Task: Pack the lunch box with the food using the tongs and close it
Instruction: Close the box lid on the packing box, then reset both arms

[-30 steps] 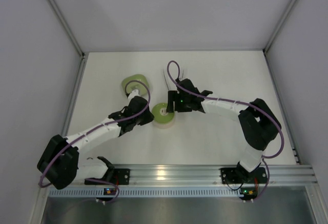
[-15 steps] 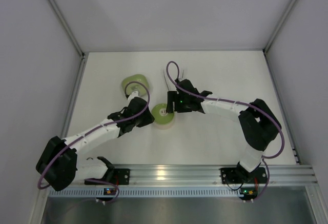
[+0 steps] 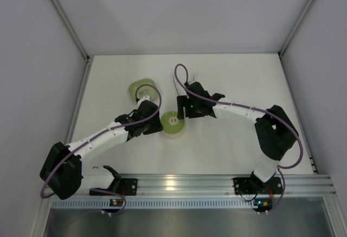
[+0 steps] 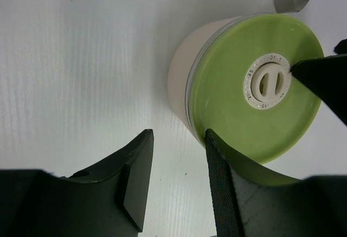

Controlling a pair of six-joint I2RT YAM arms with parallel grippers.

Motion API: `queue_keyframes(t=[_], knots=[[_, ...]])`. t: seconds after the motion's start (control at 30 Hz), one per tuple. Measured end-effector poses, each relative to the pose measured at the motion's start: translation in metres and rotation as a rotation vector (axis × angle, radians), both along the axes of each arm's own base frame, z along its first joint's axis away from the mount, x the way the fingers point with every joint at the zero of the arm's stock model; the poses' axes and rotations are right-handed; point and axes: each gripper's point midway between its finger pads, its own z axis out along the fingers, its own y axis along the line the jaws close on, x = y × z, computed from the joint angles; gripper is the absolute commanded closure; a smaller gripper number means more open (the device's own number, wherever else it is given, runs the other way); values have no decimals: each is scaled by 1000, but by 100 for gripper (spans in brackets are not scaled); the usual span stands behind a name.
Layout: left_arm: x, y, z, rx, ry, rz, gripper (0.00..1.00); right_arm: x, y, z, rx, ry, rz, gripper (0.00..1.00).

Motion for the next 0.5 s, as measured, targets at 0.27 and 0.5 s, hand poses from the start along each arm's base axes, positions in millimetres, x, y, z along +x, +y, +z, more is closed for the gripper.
queue_keyframes(t=[0.27,0.5], knots=[[10,-3,28,62,-20,-66,51,20,6,35,0,-85,4,25],[34,-16,82,35,-141,-91,49,29,11,86,60,-179,10,25]])
